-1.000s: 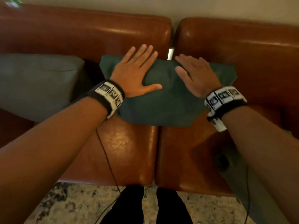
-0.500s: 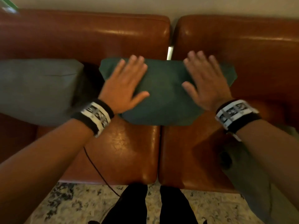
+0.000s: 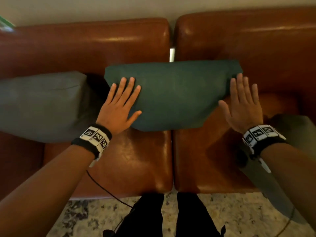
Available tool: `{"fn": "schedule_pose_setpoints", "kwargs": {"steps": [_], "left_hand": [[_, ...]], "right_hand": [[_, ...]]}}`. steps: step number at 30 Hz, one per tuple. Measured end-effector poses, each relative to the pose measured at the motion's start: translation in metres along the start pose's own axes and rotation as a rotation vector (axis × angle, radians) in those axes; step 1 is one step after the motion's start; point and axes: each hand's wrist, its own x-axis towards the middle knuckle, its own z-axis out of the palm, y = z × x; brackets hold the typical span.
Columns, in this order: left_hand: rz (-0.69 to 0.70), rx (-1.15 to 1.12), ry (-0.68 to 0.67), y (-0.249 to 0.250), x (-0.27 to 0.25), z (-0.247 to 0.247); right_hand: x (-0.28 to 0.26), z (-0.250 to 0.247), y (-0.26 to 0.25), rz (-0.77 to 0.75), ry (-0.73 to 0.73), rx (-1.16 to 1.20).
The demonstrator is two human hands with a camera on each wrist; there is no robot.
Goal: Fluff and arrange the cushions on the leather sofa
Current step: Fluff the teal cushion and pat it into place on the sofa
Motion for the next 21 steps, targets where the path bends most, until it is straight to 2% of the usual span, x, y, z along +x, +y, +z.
{"fn": "schedule_pose_setpoints", "kwargs": {"steps": [6, 13, 15, 18, 21], "left_hand": [[0.174, -0.225, 0.002, 0.044, -0.024, 0.002], [0.198, -0.432, -0.249, 0.137, -0.061, 0.046], [0.219, -0.443, -0.328, 0.168, -0.069, 0.057], [0.28, -0.456, -0.447, 0.214, -0.074, 0.066], [0.341, -0.447, -0.478, 0.258, -0.069, 0.069]], "right_hand": [[-0.097, 0.012, 0.009, 0.126, -0.257, 0.16], [-0.232, 0.039, 0.006, 0.285, -0.48, 0.257], [-0.26, 0.037, 0.019, 0.343, -0.505, 0.279], [-0.292, 0.033, 0.049, 0.452, -0.46, 0.319], [-0.312, 0.03, 0.092, 0.527, -0.434, 0.32]]}}
